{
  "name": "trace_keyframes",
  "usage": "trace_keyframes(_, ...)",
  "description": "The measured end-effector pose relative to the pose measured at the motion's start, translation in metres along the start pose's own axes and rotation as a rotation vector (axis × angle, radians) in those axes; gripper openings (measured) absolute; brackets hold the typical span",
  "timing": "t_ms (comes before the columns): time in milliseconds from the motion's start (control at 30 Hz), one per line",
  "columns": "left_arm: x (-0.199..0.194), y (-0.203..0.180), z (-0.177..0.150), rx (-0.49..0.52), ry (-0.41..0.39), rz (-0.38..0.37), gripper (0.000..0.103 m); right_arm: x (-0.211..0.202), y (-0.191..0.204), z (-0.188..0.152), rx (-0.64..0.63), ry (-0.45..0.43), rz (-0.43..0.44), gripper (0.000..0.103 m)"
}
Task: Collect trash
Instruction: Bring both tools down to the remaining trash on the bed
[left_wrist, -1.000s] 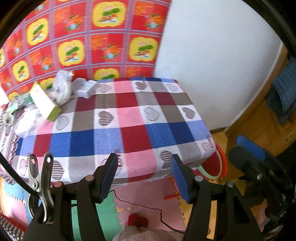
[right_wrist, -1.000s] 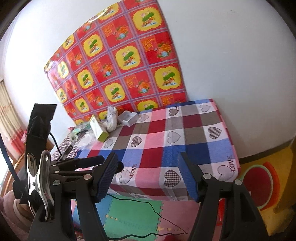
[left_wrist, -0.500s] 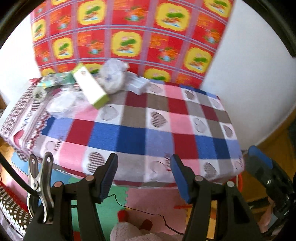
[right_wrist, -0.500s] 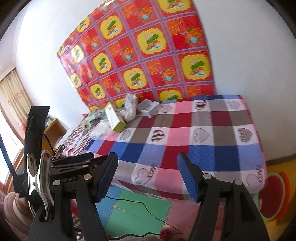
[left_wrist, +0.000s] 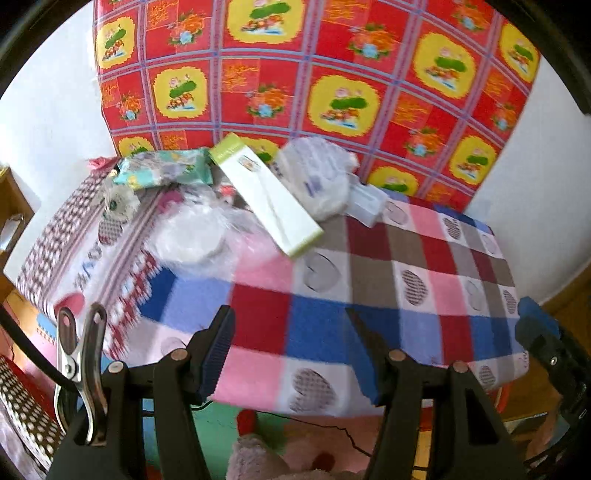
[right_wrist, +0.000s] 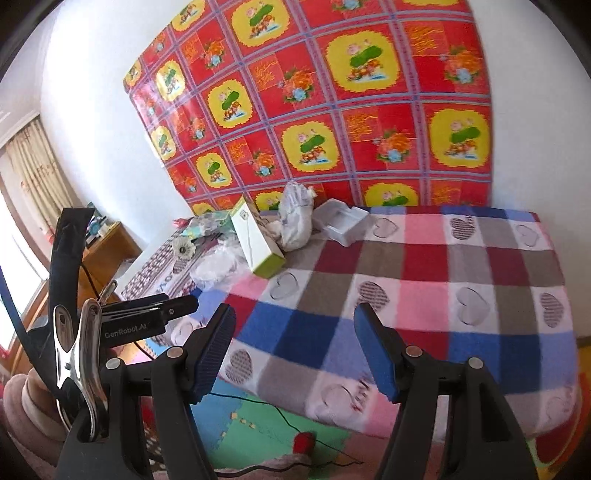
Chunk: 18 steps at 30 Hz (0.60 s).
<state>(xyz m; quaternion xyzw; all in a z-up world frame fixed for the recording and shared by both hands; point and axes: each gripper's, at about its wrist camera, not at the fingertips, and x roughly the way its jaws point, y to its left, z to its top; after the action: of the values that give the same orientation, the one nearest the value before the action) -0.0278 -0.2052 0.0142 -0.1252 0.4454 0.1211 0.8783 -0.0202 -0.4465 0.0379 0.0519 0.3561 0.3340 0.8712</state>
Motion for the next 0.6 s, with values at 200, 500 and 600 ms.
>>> trace_keyframes(200,0.025,0.058,0.032,-0.002,0.018,0.015,0.062,0.044,0.028,0.022,0.027,0.008,-0.023,0.068)
trace_keyframes(500,0.058,0.132,0.064,-0.025,0.041,0.052,0.062,0.096,0.060,0.034,0.070,0.034,-0.052,0.068)
trace_keyframes(600,0.066,0.156,0.072,-0.053,0.039,0.072,0.062,0.110,0.068,0.038,0.074,0.047,-0.054,0.068)
